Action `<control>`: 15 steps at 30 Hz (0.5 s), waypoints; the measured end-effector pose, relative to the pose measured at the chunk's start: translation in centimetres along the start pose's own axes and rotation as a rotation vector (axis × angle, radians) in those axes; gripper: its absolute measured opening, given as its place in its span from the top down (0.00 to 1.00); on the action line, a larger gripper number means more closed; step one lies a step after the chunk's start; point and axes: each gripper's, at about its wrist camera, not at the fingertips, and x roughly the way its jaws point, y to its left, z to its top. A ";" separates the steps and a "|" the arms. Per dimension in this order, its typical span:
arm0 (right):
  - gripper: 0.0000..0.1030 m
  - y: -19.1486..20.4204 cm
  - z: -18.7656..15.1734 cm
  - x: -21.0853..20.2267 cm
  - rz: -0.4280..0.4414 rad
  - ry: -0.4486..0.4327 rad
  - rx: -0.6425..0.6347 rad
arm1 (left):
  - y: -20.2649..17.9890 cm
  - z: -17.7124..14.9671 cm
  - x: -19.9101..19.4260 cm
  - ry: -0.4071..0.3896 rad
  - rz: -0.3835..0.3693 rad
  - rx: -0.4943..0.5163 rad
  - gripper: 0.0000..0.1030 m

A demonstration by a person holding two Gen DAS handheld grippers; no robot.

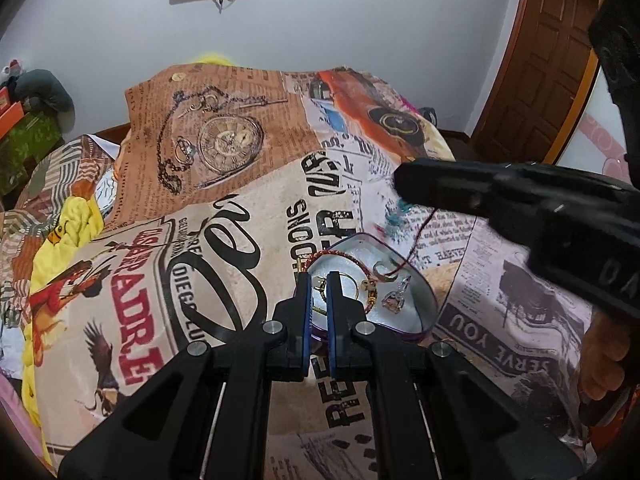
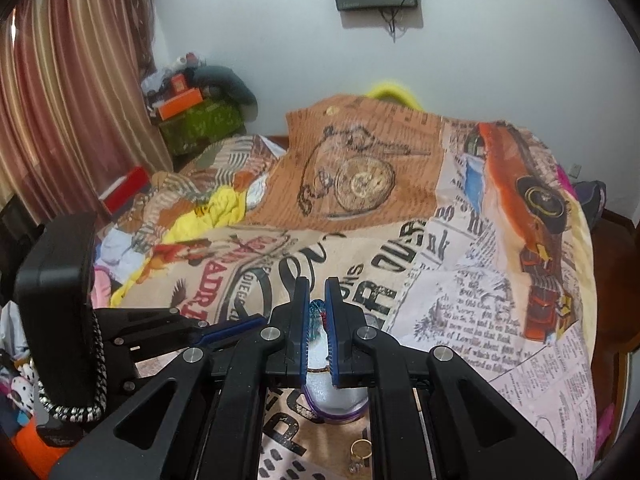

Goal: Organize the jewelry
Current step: 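Lower the beaded bracelet into the purple tin and open the right tool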

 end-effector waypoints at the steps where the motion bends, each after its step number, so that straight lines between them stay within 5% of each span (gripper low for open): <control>1: 0.94 -0.1 -0.1 0.5 0.003 0.018 0.004 | 0.0 0.0 0.2 0.004 0.000 0.003 0.95; 15: 0.94 -1.8 -1.9 4.6 0.039 0.201 0.047 | 0.2 -0.1 1.4 0.029 -0.007 -0.002 0.95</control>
